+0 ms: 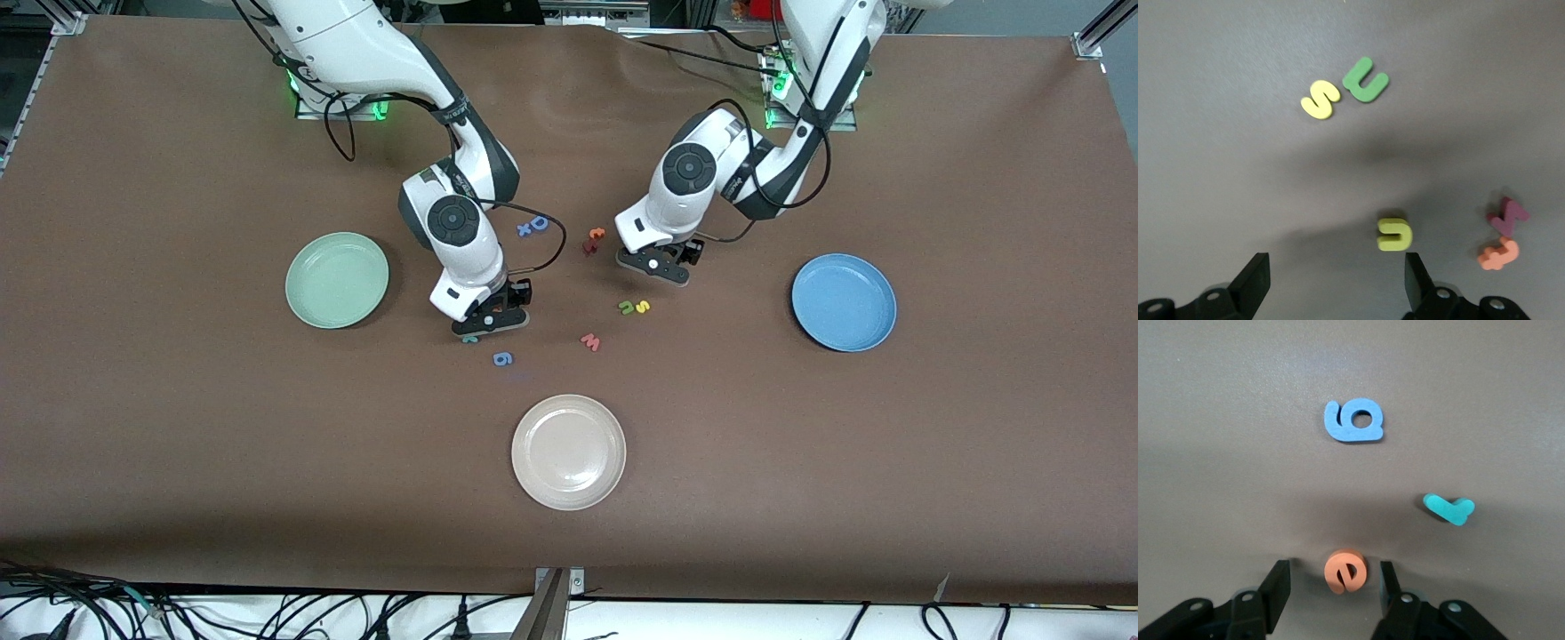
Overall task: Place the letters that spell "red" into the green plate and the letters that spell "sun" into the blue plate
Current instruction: 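Grasp the yellow u with the left gripper while the right gripper grasps the e, then drop the u on the blue plate while the right gripper drops the e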
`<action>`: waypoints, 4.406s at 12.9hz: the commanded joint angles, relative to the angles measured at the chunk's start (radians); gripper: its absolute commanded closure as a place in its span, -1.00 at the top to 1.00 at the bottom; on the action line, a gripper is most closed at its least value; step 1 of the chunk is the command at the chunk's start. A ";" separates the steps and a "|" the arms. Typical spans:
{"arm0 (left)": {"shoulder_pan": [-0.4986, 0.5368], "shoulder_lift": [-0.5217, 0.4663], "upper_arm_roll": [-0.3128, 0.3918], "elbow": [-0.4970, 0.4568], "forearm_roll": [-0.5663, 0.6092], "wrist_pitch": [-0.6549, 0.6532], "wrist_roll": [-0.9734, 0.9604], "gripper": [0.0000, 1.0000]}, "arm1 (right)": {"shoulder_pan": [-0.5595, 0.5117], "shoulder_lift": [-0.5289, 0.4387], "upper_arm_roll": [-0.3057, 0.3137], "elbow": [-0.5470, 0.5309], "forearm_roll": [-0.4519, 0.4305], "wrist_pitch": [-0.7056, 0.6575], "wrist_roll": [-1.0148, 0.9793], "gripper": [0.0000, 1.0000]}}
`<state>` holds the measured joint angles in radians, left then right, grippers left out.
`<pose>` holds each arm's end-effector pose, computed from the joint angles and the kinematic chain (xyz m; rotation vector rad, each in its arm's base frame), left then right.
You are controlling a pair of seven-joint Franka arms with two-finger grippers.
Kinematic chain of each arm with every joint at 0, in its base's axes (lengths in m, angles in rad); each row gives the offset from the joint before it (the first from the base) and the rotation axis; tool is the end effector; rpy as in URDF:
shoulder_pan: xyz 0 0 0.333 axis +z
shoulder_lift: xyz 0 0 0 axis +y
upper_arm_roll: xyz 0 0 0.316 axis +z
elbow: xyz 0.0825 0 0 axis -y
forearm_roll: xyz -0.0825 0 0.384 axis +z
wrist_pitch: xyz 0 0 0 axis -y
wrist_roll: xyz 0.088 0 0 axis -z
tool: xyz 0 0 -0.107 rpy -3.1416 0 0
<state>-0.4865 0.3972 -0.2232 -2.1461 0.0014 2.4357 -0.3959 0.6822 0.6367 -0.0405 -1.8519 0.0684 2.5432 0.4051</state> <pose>0.4241 -0.3657 0.2112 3.0782 -0.4688 -0.2000 0.5178 0.3877 0.1814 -3.0852 -0.2936 -0.0620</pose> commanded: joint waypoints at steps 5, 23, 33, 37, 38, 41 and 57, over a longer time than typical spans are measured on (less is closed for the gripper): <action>-0.050 0.066 -0.005 -0.008 -0.011 0.124 -0.133 0.75 | 0.016 0.001 -0.012 -0.012 -0.001 0.025 0.001 0.18; -0.067 0.114 0.004 -0.014 0.106 0.160 -0.118 -0.16 | 0.016 0.006 -0.015 -0.012 -0.009 0.023 -0.002 -0.74; -0.034 0.082 0.065 -0.001 0.104 0.157 0.002 -0.53 | 0.010 -0.165 -0.088 -0.015 -0.009 -0.168 -0.022 -0.76; 0.094 0.005 0.106 -0.003 0.094 0.080 0.262 -0.54 | 0.008 -0.280 -0.176 -0.097 -0.007 -0.281 -0.130 -0.76; 0.126 -0.012 0.117 -0.006 0.094 0.059 0.334 -0.53 | 0.008 -0.313 -0.205 -0.148 -0.007 -0.273 -0.179 -0.76; 0.245 -0.044 0.119 -0.006 0.094 0.014 0.542 -0.50 | 0.007 -0.396 -0.327 -0.310 -0.004 -0.238 -0.357 -0.74; 0.528 -0.080 0.120 -0.097 0.094 -0.063 0.980 -0.43 | -0.021 -0.368 -0.423 -0.526 0.008 -0.041 -0.411 0.66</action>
<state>0.0268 0.3210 -0.0932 -2.2338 0.0765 2.3722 0.5722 0.6693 0.3167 -0.4692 -2.3789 0.0675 2.5315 -0.0063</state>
